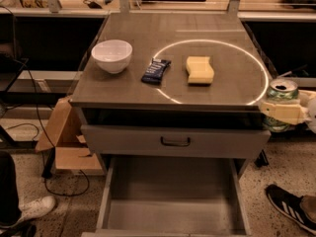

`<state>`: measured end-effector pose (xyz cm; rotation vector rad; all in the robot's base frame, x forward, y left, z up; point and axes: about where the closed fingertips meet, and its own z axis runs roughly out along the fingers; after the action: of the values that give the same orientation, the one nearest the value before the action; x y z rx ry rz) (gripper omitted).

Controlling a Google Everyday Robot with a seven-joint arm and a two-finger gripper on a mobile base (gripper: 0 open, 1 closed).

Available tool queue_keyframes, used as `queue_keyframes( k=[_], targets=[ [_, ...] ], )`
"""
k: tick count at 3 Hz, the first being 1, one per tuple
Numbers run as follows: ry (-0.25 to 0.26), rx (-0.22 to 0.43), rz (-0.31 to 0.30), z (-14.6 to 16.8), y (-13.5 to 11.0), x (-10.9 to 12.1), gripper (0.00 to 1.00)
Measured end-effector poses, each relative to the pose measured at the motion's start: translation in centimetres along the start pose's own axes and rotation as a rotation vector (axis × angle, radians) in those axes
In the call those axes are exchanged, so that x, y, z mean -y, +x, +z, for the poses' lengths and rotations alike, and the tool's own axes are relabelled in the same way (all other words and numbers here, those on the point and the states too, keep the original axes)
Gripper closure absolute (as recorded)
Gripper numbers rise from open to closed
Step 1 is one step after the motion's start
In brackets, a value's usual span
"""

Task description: Pick green can from middle drawer and place on counter

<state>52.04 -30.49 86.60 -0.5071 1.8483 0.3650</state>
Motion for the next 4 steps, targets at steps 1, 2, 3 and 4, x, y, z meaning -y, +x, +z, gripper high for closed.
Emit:
queue_keyframes(
  k=[1,2,3,4],
  targets=[
    [0.000,0.000,0.000,0.0,0.0,0.0,1.00],
    [0.004,0.043,-0.040,0.4,-3.1,-0.1,1.00],
    [0.009,0.105,-0.089,-0.2,-8.0,-0.4,1.00],
    [0.009,0.105,-0.089,-0.2,-8.0,-0.4,1.00]
  ],
)
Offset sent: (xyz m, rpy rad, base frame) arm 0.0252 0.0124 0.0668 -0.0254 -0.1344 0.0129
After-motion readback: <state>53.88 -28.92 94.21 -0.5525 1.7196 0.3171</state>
